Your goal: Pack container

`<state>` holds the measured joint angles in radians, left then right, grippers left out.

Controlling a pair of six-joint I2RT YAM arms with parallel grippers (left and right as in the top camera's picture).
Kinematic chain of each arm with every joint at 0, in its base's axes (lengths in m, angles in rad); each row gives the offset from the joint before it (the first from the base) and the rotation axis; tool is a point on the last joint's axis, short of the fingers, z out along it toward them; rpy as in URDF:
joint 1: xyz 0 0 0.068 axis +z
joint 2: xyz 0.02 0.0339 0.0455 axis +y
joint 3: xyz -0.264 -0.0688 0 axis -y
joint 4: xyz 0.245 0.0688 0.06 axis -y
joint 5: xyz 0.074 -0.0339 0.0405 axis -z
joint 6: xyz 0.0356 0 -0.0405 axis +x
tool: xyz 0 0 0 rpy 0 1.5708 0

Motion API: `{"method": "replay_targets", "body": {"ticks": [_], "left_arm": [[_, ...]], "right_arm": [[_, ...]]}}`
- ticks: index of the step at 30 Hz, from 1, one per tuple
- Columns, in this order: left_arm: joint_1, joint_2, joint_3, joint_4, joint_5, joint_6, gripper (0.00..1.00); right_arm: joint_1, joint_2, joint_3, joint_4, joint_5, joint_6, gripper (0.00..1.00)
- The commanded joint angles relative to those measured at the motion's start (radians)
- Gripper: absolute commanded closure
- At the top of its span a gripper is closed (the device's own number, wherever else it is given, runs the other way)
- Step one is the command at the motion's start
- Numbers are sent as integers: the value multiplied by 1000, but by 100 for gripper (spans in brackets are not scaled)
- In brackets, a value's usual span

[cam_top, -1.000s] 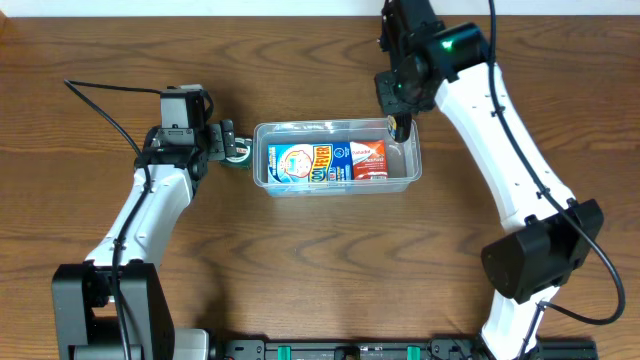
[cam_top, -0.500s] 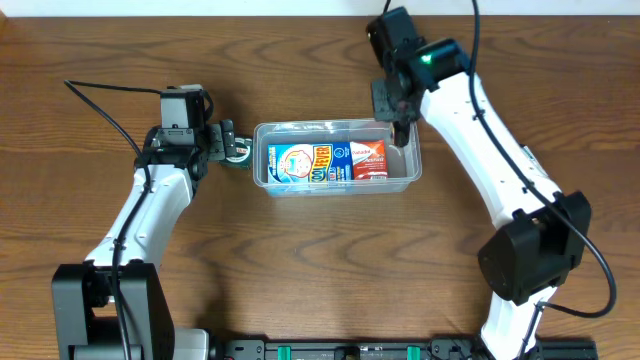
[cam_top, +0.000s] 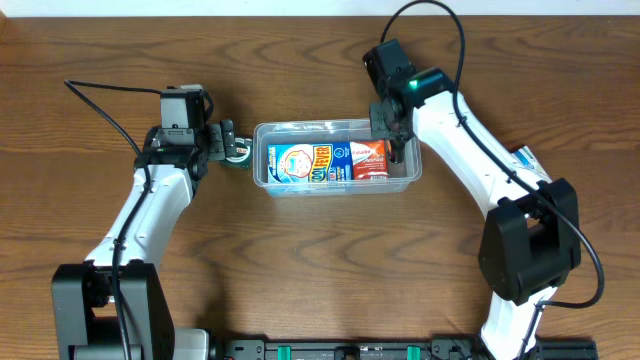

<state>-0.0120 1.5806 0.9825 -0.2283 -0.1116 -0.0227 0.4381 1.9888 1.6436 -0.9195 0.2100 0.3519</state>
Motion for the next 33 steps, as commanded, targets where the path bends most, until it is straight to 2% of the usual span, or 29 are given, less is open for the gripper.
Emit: {"method": "replay_targets", "body": {"ticks": [1,9,19,24,28,33], "left_arm": [[3,5,16,-3,-4,-1,2],[3,5,16,-3,-4,-1,2],[3,5,16,-3,-4,-1,2],[3,5,16,-3,-4,-1,2],[3,5,16,-3,-4,-1,2],[3,5,16,-3,-4,-1,2]], "right_arm": [[7,-23,-32,25,19,14,78],[8,-23,-61,46,19,14,73],[8,-23,-61,37,18,14,50],[8,-24,-61,37,18,14,50],[8,-31,-61,37,19,14,55],[6,-65,-53,42,48,-13,53]]}}
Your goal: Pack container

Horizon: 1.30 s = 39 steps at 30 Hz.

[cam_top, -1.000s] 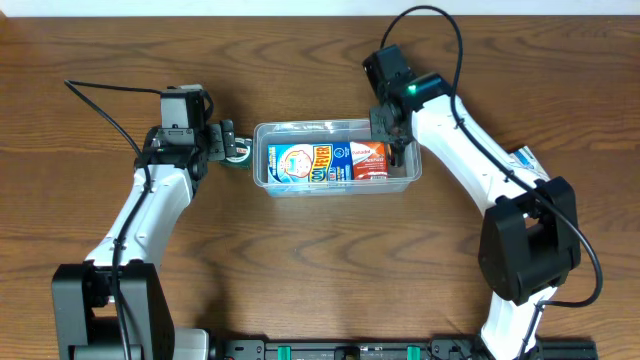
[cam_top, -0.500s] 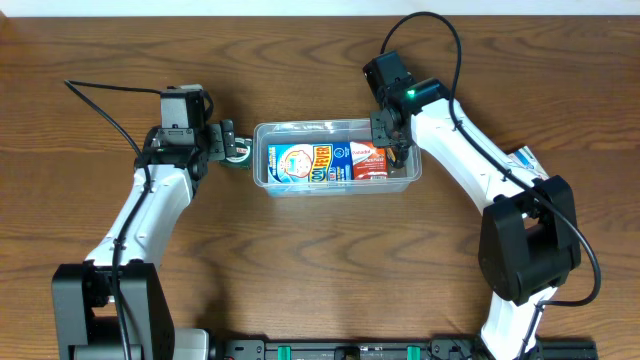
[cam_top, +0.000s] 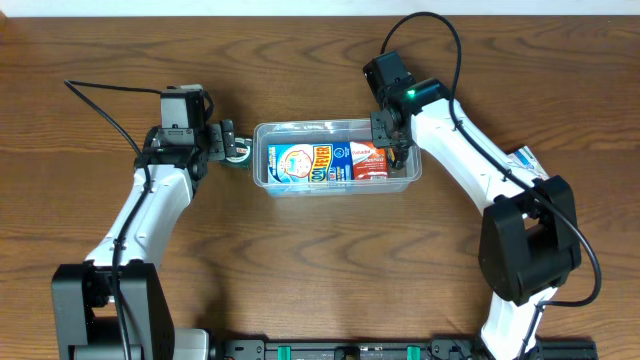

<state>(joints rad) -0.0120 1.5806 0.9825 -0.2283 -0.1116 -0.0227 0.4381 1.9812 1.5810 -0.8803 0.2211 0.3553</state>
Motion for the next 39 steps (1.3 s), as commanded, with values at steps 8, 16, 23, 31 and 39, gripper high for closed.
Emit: {"method": "replay_targets", "body": {"ticks": [8,16,23,31,39], "left_arm": [[3,5,16,-3,-4,-1,2],[3,5,16,-3,-4,-1,2],[3,5,16,-3,-4,-1,2],[3,5,16,-3,-4,-1,2],[3,5,16,-3,-4,-1,2]], "right_arm": [[3,-129,13,5,126,-33,48],[-119,-217,13,-36,150,-35,28],[-397,-271,13,-158,43,-57,26],[-680,-266,-71,-171,-116,-164,16],[-787,-261,-363,141,-313,-567,1]]}}
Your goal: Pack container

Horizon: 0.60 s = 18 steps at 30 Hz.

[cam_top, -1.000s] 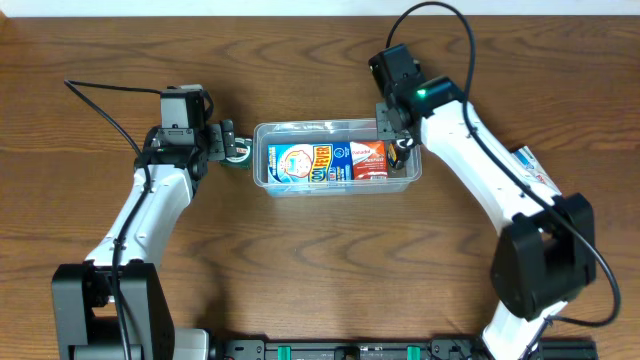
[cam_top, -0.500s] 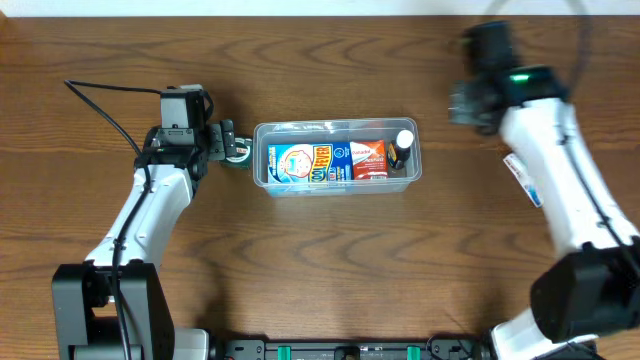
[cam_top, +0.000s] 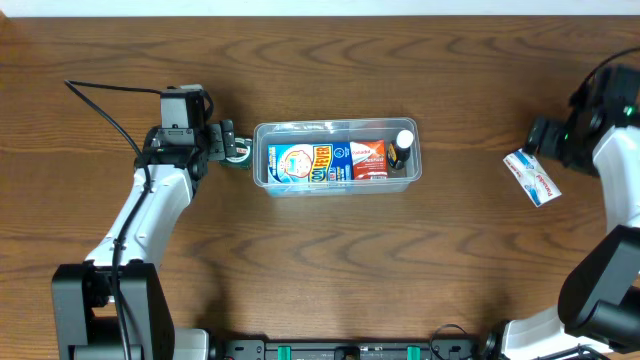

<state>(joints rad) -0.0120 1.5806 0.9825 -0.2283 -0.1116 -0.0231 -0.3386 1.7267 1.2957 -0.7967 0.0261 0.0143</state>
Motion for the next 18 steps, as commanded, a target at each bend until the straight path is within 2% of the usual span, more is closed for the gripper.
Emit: {"method": "replay_targets", "body": {"ticks": [1,3,10,14,18], "left_arm": [[3,5,16,-3,-4,-1,2],[3,5,16,-3,-4,-1,2],[3,5,16,-3,-4,-1,2],[3,5,16,-3,-4,-1,2],[3,5,16,-3,-4,-1,2]], "right_arm": [[-10,-6,-115,107,-138,-282,1],[-10,-6,-173,190,-161,-356,1],[-10,-6,-314,422,-119,-449,1],[-10,-5,-370,497,-121,-465,1],[-10,-4,-381,497,-120,-451,1]]}}
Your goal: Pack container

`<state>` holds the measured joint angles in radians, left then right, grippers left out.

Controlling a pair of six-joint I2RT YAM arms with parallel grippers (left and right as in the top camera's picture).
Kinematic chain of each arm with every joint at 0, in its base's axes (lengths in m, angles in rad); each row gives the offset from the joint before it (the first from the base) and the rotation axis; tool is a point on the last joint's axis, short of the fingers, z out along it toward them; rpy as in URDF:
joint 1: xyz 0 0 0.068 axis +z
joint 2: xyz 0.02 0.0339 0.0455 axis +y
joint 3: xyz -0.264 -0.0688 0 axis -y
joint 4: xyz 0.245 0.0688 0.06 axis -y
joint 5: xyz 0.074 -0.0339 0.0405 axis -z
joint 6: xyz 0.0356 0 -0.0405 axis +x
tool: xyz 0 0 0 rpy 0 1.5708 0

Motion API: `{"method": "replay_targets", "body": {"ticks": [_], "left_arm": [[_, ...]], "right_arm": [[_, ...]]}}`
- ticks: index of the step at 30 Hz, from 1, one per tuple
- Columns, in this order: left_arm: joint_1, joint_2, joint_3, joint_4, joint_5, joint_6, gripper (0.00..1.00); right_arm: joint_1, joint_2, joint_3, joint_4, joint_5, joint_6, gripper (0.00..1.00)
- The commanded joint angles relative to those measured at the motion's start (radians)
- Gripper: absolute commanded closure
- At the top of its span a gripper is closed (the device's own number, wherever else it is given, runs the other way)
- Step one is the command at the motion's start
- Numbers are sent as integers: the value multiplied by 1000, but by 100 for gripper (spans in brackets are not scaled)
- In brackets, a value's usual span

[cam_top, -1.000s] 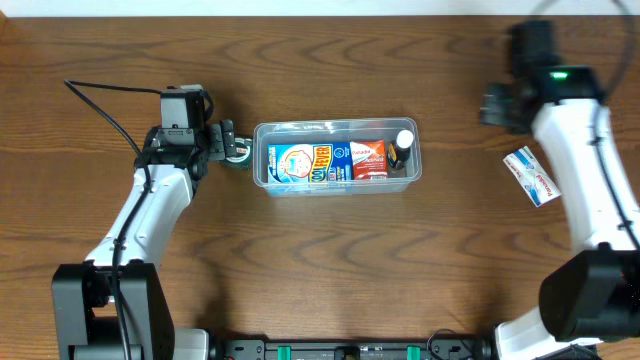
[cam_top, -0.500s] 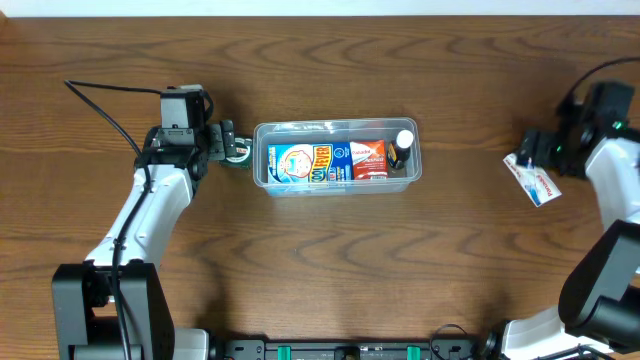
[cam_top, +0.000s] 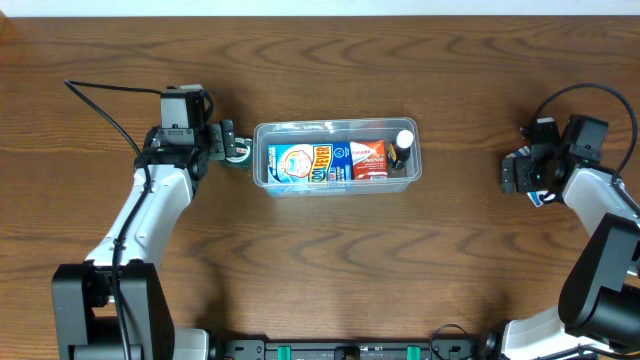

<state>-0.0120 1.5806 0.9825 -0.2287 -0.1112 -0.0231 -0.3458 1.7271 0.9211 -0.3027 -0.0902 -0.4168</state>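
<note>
The clear plastic container (cam_top: 335, 132) lies at the table's middle. It holds a blue packet (cam_top: 300, 163), a red and white box (cam_top: 370, 159) and a small dark bottle with a white cap (cam_top: 403, 143) upright at its right end. My left gripper (cam_top: 233, 146) sits against the container's left end, with something small and green at its tips; its grip is unclear. At the far right, my right gripper (cam_top: 512, 173) is down over a white and blue packet (cam_top: 538, 198), fingers spread, and hides most of it.
The brown wooden table (cam_top: 320, 260) carries nothing else loose. A black cable (cam_top: 100, 105) runs from the left arm toward the left edge. The arm bases stand at the front corners.
My right arm has come down from just behind the white and blue packet onto it, now covering most of it. The left arm and the container have not moved.
First my right gripper was down in the container's right end, and it stayed there a second later. Then it was far right, behind the packet on the table, with the capped bottle left standing in the container. Now it covers that packet. The left arm held still throughout.
</note>
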Motion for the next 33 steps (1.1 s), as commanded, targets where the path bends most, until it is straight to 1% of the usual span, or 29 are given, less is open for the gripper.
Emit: {"method": "replay_targets", "body": {"ticks": [1,3,7,11,13,14,16,24,28,30,33], "left_arm": [[3,5,16,-2,-4,-1,2],[3,5,16,-2,-5,-1,2],[3,5,16,-2,-4,-1,2],[3,5,16,-2,-4,-1,2],[3,5,16,-2,-5,-1,2],[3,5,16,-2,-4,-1,2],[3,5,16,-2,-4,-1,2],[3,5,16,-2,-5,-1,2],[3,5,16,-2,-4,-1,2],[3,5,16,-2,-4,-1,2],[3,5,16,-2,-4,-1,2]], "right_arm": [[-3,-5,-7,2,-4,-5,1],[-3,-5,-7,-5,-3,37,1],[-3,-5,-7,-55,15,182,1],[-2,-5,-7,-87,14,281,3],[2,-5,-7,-92,11,315,7],[6,-5,-7,-91,11,333,7],[12,-5,-7,-80,13,333,7],[11,-5,-7,-65,169,333,8],[11,-5,-7,-61,201,333,13],[11,-5,-7,-55,201,333,18],[11,-5,-7,-48,199,333,16]]}}
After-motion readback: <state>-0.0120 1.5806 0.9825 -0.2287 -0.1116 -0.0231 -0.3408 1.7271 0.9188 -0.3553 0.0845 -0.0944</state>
